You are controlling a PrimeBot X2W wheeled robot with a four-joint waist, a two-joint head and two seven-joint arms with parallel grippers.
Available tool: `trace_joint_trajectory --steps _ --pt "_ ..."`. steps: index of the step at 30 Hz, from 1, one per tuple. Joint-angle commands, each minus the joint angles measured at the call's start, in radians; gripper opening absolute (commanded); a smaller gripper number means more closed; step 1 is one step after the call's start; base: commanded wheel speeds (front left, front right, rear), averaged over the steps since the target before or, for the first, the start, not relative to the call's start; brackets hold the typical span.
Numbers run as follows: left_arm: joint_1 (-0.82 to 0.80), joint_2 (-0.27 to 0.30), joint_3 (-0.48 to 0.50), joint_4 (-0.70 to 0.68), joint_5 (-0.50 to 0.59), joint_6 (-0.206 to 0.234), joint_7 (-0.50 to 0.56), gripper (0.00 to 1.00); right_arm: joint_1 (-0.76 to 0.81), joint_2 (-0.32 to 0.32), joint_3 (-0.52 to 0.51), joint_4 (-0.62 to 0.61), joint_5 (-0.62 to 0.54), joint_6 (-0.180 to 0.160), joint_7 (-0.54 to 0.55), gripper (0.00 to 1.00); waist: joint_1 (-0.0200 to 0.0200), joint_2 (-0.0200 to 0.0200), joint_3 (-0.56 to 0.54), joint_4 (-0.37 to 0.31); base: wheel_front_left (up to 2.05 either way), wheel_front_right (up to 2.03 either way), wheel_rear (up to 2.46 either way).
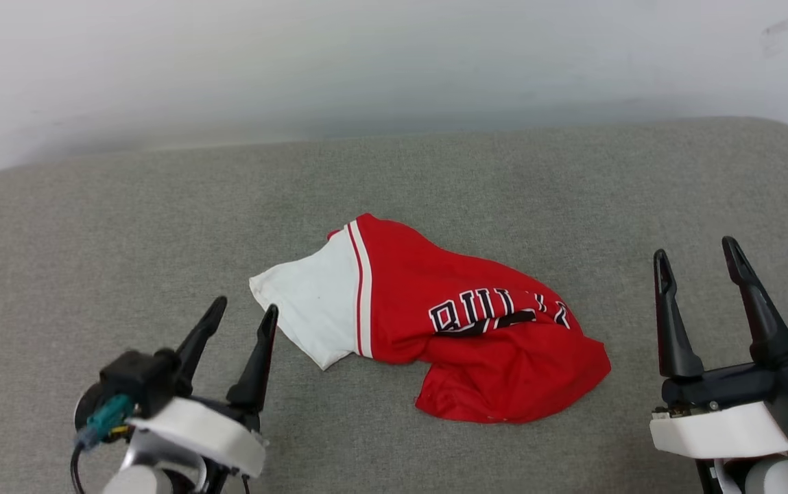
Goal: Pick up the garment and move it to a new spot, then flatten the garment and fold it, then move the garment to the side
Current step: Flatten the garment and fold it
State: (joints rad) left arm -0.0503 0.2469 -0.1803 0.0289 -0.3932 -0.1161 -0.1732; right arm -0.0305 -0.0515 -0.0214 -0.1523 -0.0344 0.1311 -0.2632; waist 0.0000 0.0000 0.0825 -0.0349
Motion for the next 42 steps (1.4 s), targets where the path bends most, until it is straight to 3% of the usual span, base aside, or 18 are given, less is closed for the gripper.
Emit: trace_joint_trajectory --steps 1,9,10,11,13,17,22,27,28,29,30,33,42 --pt "-0.048 0.020 -0.012 0.012 -0.017 -0.006 0.044 1.00 -0.013 0.002 0.004 -0.002 -0.002 -0.001 -0.002 1.00 0.0000 0.0000 0.036 -0.015 0.00 0.00 0.00" --pt "-0.306 0.165 -0.097 0.075 -0.191 -0.013 0.424 1.00 -0.051 0.002 0.022 -0.007 -0.006 -0.001 -0.002 1.00 0.0000 0.0000 0.120 -0.055 0.00 0.00 0.00" --pt "-0.306 0.165 -0.097 0.075 -0.191 -0.013 0.424 1.00 -0.051 0.002 0.022 -0.007 -0.006 -0.001 -0.002 1.00 0.0000 0.0000 0.120 -0.055 0.00 0.00 0.00" --pt "-0.392 0.224 -0.119 0.120 -0.255 -0.013 0.589 1.00 -0.062 0.002 0.026 -0.010 -0.003 -0.001 -0.002 1.00 0.0000 0.0000 0.149 -0.073 0.00 0.00 0.00" --pt "-0.439 0.255 -0.127 0.149 -0.289 -0.014 0.683 1.00 -0.073 0.002 0.027 -0.014 0.001 -0.001 -0.002 1.00 0.0000 0.0000 0.170 -0.084 0.00 0.00 0.00" --pt "-0.522 0.291 -0.135 0.210 -0.312 -0.008 0.808 1.00 -0.087 0.002 0.030 -0.017 0.009 -0.001 -0.002 1.00 0.0000 0.0000 0.217 -0.102 0.00 0.00 0.00" --pt "-0.586 0.341 -0.196 0.273 -0.248 -0.002 0.927 1.00 -0.108 0.002 0.039 -0.023 0.015 -0.001 -0.002 1.00 0.0000 0.0000 0.273 -0.123 0.00 0.00 0.00" --pt "-0.569 0.323 -0.243 0.337 -0.244 0.006 0.988 1.00 -0.124 0.002 0.072 -0.013 0.005 -0.001 -0.002 1.00 0.0000 0.0000 0.316 -0.139 0.00 0.00 0.00" --pt "-0.557 0.318 -0.250 0.346 -0.249 0.006 0.996 0.82 -0.125 0.002 0.074 -0.012 0.006 -0.001 -0.002 1.00 0.0000 0.0000 0.317 -0.140 0.00 0.00 0.00" --pt "-0.544 0.310 -0.256 0.351 -0.261 0.003 1.004 0.17 -0.126 0.002 0.077 -0.012 0.007 -0.001 -0.002 1.00 0.0000 0.0000 0.317 -0.139 0.00 0.00 0.00" --pt "-0.530 0.303 -0.263 0.351 -0.274 0.000 1.010 0.00 -0.127 0.002 0.077 -0.010 0.007 -0.001 -0.002 1.00 0.0000 0.0000 0.316 -0.137 0.00 0.00 0.00" --pt "-0.514 0.308 -0.257 0.340 -0.286 -0.004 0.981 0.00 -0.126 0.002 0.077 -0.006 0.000 -0.001 -0.002 1.00 0.0000 0.0000 0.304 -0.124 0.00 0.00 0.00" --pt "-0.485 0.328 -0.137 0.248 -0.298 0.053 0.756 0.00 -0.089 0.002 0.063 0.022 -0.032 -0.001 -0.002 1.00 0.0000 0.0000 0.199 -0.059 0.00 0.00 0.00"
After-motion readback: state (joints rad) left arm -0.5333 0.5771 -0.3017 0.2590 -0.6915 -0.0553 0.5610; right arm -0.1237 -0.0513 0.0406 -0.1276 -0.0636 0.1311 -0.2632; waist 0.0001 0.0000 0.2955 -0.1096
